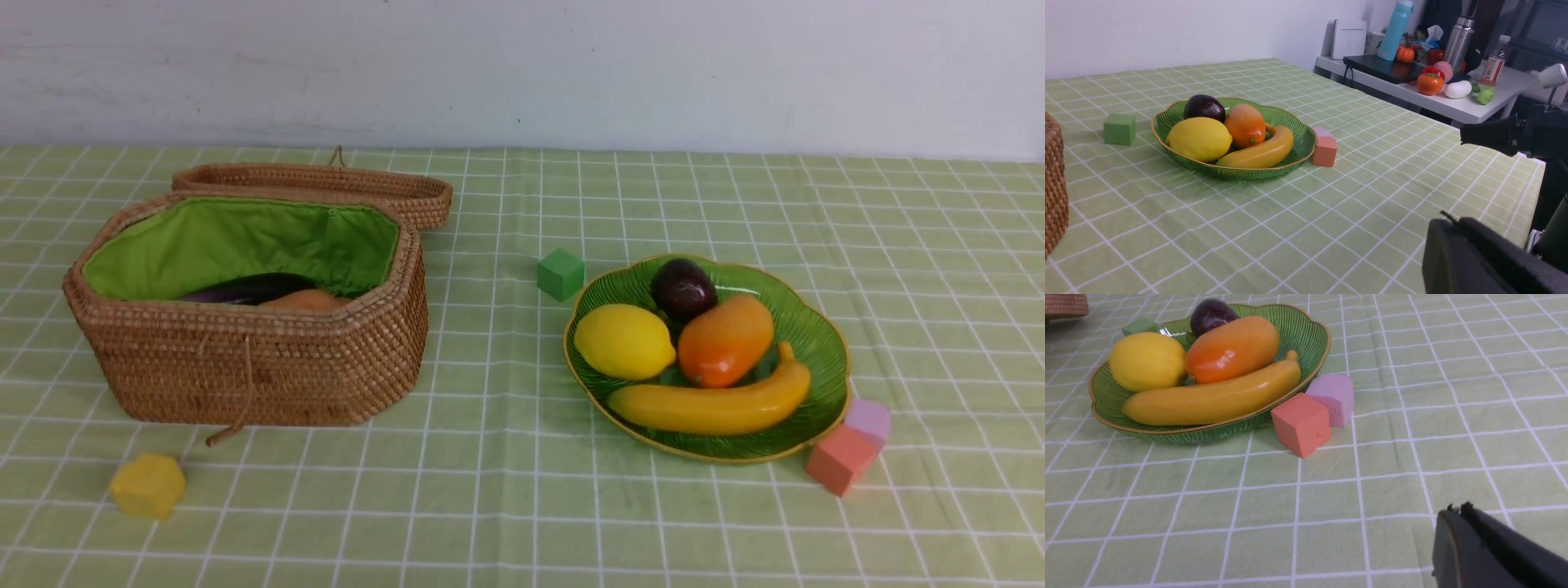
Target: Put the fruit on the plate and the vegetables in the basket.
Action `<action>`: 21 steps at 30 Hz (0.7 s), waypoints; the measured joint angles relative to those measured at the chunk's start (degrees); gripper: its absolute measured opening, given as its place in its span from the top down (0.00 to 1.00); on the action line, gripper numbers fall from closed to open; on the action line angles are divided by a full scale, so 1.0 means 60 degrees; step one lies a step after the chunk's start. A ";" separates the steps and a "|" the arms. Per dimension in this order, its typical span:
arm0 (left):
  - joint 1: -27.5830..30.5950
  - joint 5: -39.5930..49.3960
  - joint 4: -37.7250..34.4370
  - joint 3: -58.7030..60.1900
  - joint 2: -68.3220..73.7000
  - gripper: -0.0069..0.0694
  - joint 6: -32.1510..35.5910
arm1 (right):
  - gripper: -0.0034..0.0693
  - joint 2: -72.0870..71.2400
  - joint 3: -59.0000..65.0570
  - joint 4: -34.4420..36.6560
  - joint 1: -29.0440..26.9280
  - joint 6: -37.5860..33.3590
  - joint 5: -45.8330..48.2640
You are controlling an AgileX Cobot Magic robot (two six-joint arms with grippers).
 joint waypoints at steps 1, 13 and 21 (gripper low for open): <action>0.0000 0.0000 0.0000 0.0000 0.0000 0.93 0.0000 | 0.96 0.0000 0.0000 0.0000 0.0000 0.0000 0.0000; 0.0000 0.0000 0.0000 0.0000 0.0000 0.91 0.0000 | 0.95 0.0000 0.0000 0.0000 0.0000 0.0000 0.0000; 0.1385 -0.0441 0.0020 0.0350 0.0000 0.92 0.0000 | 0.94 0.0000 0.0000 0.0007 0.0000 0.0000 0.0000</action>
